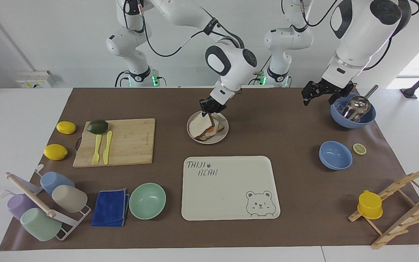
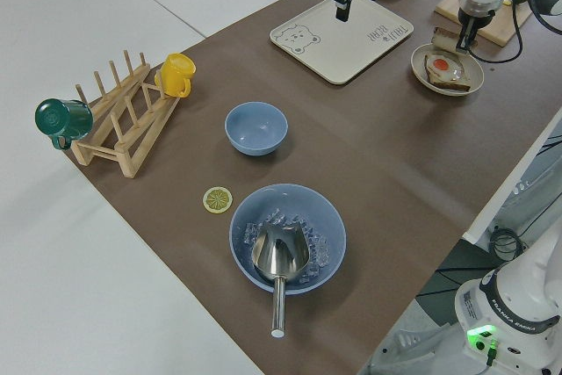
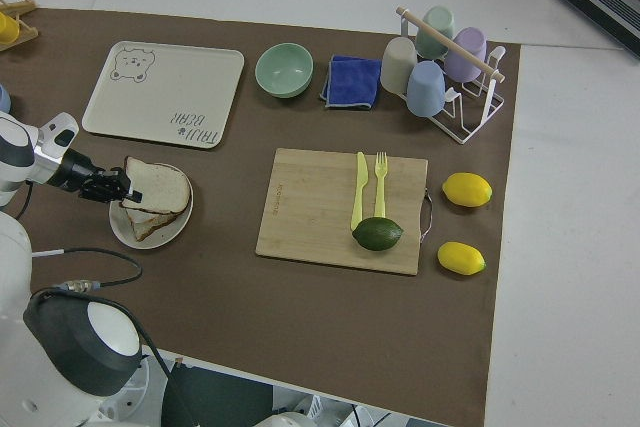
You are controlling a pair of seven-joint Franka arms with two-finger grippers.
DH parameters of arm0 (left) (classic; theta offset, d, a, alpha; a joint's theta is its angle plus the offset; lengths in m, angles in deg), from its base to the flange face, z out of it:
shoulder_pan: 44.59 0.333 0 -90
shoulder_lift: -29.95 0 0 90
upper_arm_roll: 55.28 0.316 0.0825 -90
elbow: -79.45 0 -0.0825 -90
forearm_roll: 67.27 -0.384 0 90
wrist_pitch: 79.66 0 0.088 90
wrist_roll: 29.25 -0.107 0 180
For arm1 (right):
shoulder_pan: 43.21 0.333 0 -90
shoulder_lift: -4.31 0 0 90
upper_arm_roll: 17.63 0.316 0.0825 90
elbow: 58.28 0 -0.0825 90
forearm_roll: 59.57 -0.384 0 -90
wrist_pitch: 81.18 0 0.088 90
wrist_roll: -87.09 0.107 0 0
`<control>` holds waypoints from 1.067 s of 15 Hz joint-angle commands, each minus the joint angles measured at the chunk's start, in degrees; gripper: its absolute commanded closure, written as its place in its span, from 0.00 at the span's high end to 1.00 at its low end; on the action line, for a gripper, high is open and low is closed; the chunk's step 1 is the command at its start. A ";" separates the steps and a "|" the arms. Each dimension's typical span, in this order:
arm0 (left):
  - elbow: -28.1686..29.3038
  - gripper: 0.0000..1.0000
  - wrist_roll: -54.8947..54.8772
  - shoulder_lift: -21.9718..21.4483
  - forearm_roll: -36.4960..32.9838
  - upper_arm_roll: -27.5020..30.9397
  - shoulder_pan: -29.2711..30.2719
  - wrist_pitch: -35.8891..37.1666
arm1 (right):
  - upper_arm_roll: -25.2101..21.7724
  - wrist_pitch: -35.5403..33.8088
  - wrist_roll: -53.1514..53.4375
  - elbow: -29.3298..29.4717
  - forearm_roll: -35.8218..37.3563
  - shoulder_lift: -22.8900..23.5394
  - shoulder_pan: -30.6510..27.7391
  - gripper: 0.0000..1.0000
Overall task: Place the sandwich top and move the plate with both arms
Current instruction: 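Carry the bread slice onto the egg on the plate and release it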
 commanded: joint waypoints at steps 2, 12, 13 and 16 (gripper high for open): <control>0.73 1.00 -0.31 -0.73 -0.71 0.26 -0.10 -0.09 | -0.04 -0.65 0.69 1.19 0.42 0.95 -0.13 0.00; 0.73 1.00 -0.22 -0.73 -0.80 0.26 -0.10 0.27 | 1.01 5.41 1.40 -2.06 -2.64 0.52 0.66 0.40; 0.73 1.00 -0.22 -0.73 -0.71 0.26 -0.10 0.27 | 1.10 5.93 1.22 -2.15 -2.91 0.52 0.58 0.48; 0.73 1.00 -0.13 -0.73 -0.79 0.17 -0.18 0.09 | 1.19 7.86 0.87 -1.97 -6.23 0.52 0.57 0.64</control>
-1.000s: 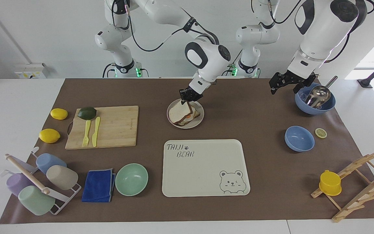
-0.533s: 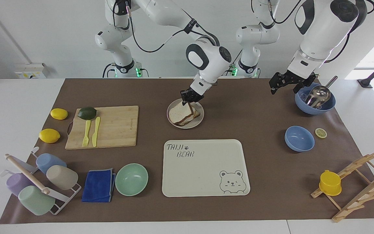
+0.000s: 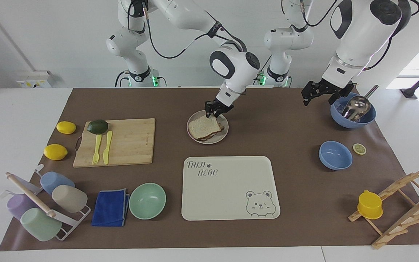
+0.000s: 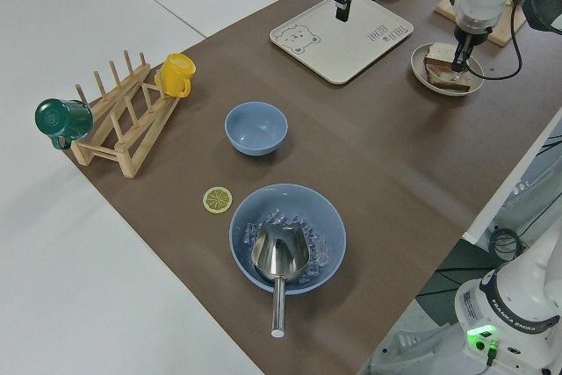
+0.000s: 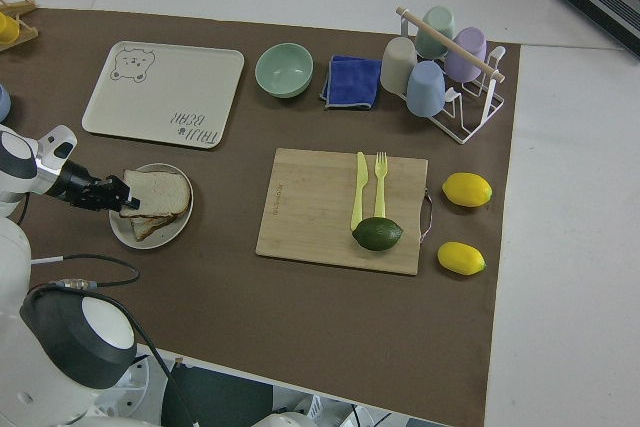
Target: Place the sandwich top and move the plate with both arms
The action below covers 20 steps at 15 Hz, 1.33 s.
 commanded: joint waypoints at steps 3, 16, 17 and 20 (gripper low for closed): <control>0.73 1.00 -0.13 -0.81 -0.79 0.17 -0.27 0.53 | 0.22 3.23 -0.50 -0.08 -3.95 -2.06 -2.70 1.00; 23.56 1.00 5.39 -10.74 6.22 -0.44 -6.67 -12.03 | -0.13 -12.75 -26.32 2.73 -12.29 -23.08 -42.95 1.00; 26.11 1.00 7.58 -11.01 6.32 -0.44 -9.73 -14.04 | -0.22 -12.94 -28.26 2.91 -12.12 -23.08 -45.15 1.00; 30.08 1.00 12.33 -9.61 6.32 -0.35 -16.60 -20.45 | -0.05 -14.34 -29.77 2.65 -12.12 -23.00 -46.93 1.00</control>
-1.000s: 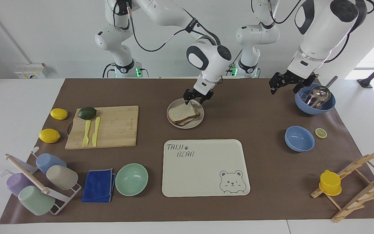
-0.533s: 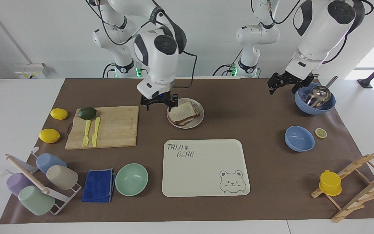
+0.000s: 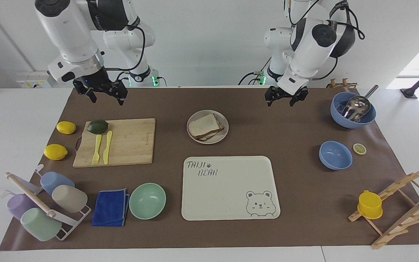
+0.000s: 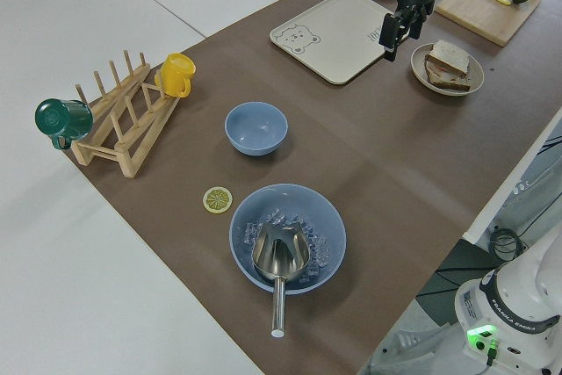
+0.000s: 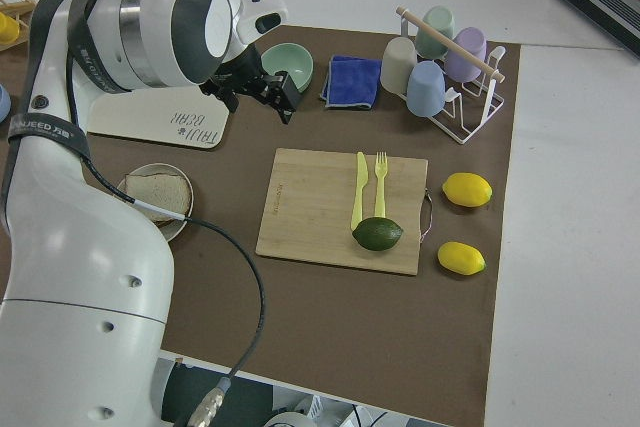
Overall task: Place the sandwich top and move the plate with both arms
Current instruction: 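Reach the left gripper to the plate rim and grip it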
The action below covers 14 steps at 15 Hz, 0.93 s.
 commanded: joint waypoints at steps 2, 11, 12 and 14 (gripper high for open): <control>7.05 1.00 8.38 1.50 0.52 0.73 -9.57 -11.32 | 0.76 -1.48 -0.38 -0.21 -1.19 0.35 -0.75 1.00; 13.22 0.99 16.40 10.91 5.44 0.73 -18.39 -32.87 | 1.11 -3.85 -5.38 -1.00 -0.14 -1.14 -3.30 1.00; 13.48 0.98 16.40 11.70 6.23 0.64 -18.39 -34.28 | 1.11 -3.76 -5.47 -1.00 -0.05 -1.23 -3.30 1.00; 13.48 0.90 16.23 12.32 8.86 0.73 -18.22 -34.90 | 1.11 -2.45 -5.91 -0.83 0.12 -0.88 -3.30 1.00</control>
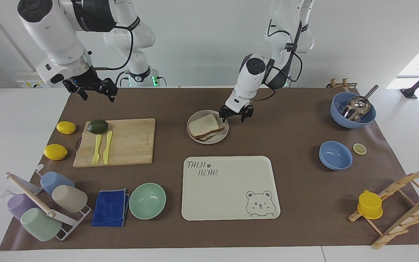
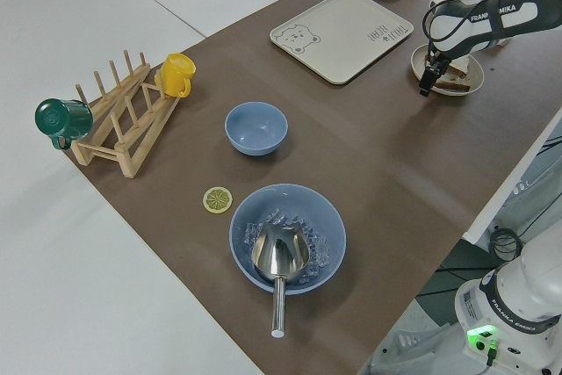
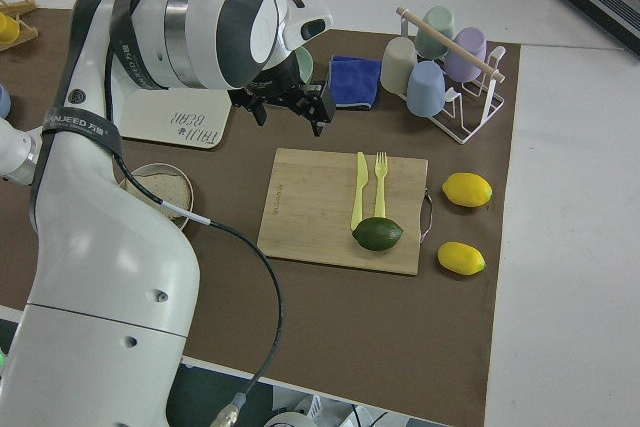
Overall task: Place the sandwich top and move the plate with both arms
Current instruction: 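Reach the left gripper to the plate rim and grip it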
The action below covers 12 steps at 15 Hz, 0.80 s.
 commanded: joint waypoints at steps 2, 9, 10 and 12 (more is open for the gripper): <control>0.98 0.82 -0.03 0.86 3.44 0.91 -0.96 -2.36 | 0.86 -0.03 -2.60 -0.52 0.62 -0.71 -1.17 1.00; 0.89 0.57 -0.03 2.27 5.64 0.82 -1.23 -3.42 | 0.60 -0.73 -3.04 -0.87 -0.34 -0.88 -1.35 1.00; 0.89 0.51 -0.03 2.35 5.72 0.82 -1.31 -3.42 | 0.60 -1.00 -3.04 -0.96 -0.34 -0.88 -1.35 1.00; 0.89 0.41 -0.03 2.44 6.51 0.82 -1.31 -3.42 | 0.60 -1.00 -3.04 -0.96 -0.34 -0.88 -1.44 1.00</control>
